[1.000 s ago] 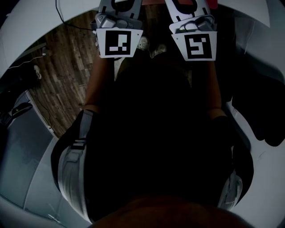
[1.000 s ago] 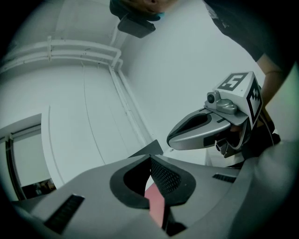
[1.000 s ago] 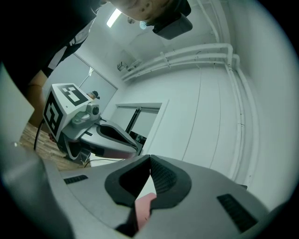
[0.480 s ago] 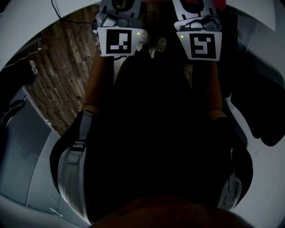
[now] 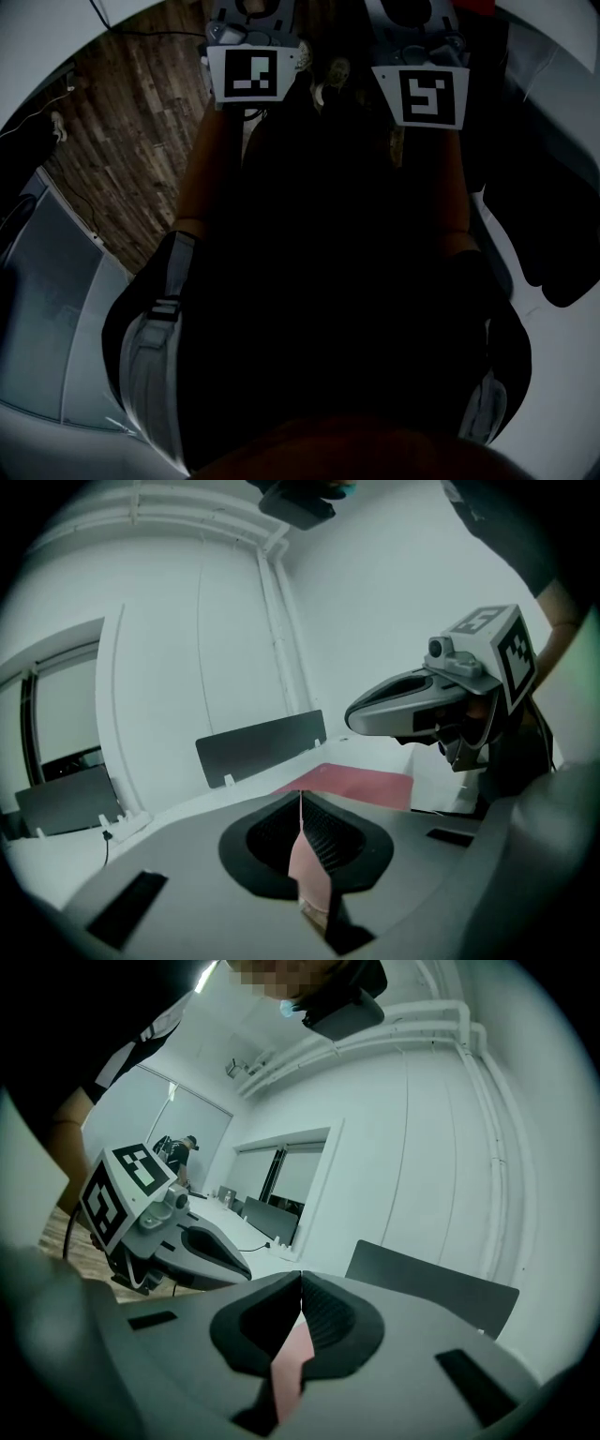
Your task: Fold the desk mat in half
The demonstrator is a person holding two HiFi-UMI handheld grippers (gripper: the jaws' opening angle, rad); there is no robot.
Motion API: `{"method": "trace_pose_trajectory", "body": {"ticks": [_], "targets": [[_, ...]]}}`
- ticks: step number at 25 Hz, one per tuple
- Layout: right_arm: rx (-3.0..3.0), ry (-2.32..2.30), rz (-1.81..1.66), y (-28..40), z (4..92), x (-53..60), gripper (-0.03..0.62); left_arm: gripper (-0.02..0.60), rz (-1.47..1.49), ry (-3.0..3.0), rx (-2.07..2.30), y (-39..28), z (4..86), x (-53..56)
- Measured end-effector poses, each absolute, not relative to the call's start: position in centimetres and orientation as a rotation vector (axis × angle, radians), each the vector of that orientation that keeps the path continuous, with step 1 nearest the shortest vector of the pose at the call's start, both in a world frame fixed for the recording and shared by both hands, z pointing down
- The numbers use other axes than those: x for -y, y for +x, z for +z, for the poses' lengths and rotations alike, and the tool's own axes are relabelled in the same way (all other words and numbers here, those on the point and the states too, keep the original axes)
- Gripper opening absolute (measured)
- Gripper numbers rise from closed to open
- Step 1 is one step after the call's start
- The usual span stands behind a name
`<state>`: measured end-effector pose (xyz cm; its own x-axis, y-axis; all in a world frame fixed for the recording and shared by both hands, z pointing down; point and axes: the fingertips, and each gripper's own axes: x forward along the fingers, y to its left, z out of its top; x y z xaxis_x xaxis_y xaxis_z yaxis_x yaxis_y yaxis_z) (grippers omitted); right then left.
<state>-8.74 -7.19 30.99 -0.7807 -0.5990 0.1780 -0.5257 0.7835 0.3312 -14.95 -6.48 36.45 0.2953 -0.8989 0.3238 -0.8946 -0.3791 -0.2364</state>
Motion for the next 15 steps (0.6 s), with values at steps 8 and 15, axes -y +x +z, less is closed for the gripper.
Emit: {"method": "trace_pose_trajectory", "body": {"ticks": [8,15], "targets": [[2.686,0.829,-0.349,-9.9,33.6,7.2,0.029,0.014,-0.652,-2.640,-1.866,-15.9,41.7,6.3],[2.664,0.810,-0.343,-10.2,34.5,6.8,0.029,0.110,-0.713,-2.732,-1.941,-16.1,46.0,5.6]]}}
